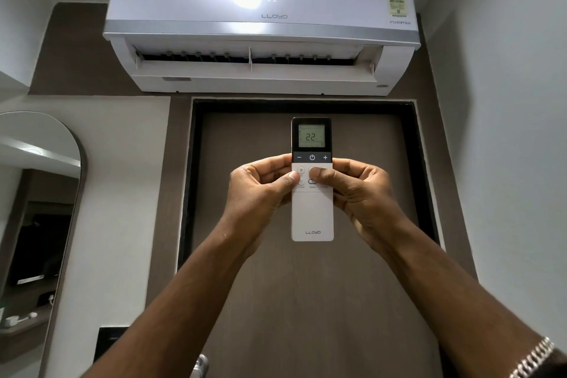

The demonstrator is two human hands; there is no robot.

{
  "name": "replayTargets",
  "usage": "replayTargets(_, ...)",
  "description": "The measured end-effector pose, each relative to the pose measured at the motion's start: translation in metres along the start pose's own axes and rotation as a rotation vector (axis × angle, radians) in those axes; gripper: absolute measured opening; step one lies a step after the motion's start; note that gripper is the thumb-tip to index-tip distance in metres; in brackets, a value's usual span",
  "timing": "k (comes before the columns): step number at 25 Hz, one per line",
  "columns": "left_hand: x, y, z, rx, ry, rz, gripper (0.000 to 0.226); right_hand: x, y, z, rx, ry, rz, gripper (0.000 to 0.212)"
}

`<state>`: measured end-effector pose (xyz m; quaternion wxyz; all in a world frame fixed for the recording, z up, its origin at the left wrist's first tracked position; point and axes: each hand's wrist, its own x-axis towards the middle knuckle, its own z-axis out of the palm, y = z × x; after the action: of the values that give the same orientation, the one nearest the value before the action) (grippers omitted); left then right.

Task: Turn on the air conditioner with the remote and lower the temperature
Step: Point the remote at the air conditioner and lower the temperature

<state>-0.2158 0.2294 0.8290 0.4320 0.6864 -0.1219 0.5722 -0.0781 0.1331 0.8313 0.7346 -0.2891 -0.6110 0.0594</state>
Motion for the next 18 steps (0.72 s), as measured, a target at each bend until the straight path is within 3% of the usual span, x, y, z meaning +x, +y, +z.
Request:
replayTargets(4, -0.0029, -0.0018, -0.0027, -0.016, 0.005, -0.004, 0.028, -0.0010, 0.0040, 0.0008, -0.019, 0.009, 0.010, 0.042)
replayTargets(18, -0.0045, -0.0029, -0.0053, -0.026, 0.001, 0.010, 0.022, -0.0014, 0.0072, 0.0037, -0.055, -0.006, 0.008, 0.040)
